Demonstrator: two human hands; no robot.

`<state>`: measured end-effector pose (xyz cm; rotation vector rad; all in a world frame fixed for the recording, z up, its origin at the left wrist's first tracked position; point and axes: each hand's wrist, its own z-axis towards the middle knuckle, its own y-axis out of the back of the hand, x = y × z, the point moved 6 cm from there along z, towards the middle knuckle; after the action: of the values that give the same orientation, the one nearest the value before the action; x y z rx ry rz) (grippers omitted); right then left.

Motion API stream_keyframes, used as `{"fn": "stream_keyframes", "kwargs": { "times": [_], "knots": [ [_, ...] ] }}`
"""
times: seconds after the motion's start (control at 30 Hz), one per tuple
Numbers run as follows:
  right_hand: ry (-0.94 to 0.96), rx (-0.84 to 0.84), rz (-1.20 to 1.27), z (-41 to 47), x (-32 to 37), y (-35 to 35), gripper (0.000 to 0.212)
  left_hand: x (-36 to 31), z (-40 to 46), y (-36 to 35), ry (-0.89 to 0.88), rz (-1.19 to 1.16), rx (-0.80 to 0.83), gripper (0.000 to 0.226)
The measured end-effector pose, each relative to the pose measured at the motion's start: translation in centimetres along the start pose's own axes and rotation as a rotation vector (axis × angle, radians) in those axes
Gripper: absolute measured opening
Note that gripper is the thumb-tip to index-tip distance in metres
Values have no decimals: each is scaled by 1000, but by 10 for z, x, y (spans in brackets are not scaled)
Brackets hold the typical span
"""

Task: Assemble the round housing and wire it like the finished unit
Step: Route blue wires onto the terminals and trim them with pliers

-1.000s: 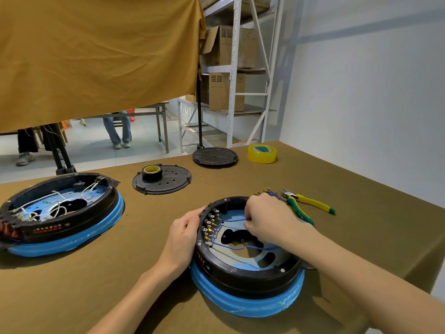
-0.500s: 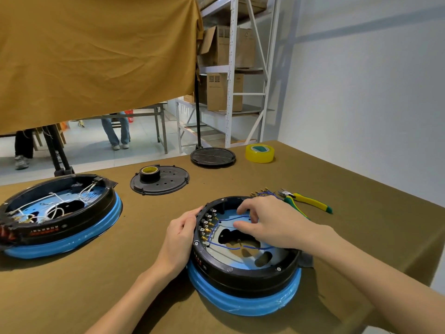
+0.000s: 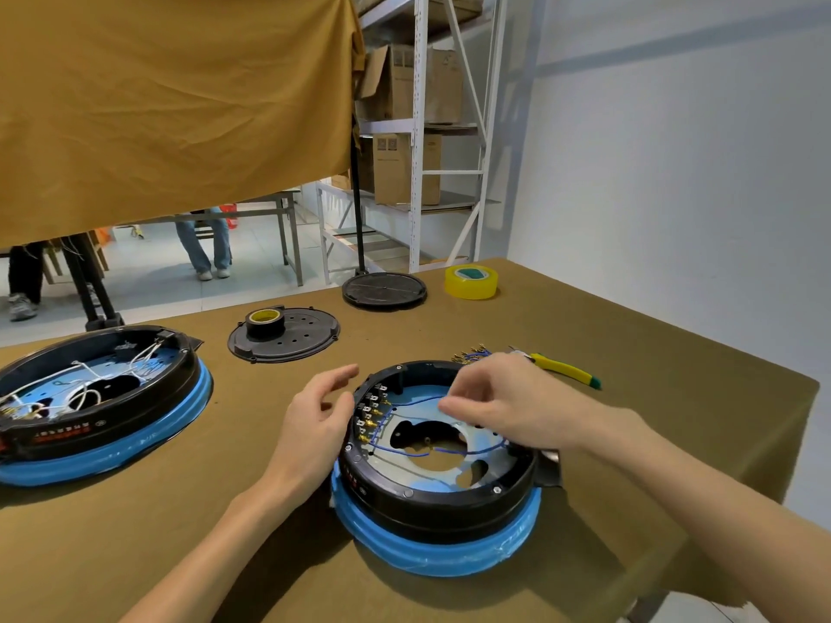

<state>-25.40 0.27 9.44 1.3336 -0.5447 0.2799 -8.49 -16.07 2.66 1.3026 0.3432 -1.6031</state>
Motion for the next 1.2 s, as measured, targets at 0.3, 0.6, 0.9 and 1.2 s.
{"fn": "stream_keyframes", "kwargs": {
  "times": [0.3,0.6,0.9,1.2],
  "knots": [
    [-316,79,42,4,-70,0,26,-88,-11,-43,-304,173,340,19],
    [-299,157,366,9,-81,3,21,-106,-10,-128,-341,351,581,16],
    [-222,91,402,18,-95,-4,24,-96,3,-104,-369,256,519,7],
    [-318,-17,494,25,-106,-9,41,-74,-3,-103,-300,343,649,22]
  ]
}}
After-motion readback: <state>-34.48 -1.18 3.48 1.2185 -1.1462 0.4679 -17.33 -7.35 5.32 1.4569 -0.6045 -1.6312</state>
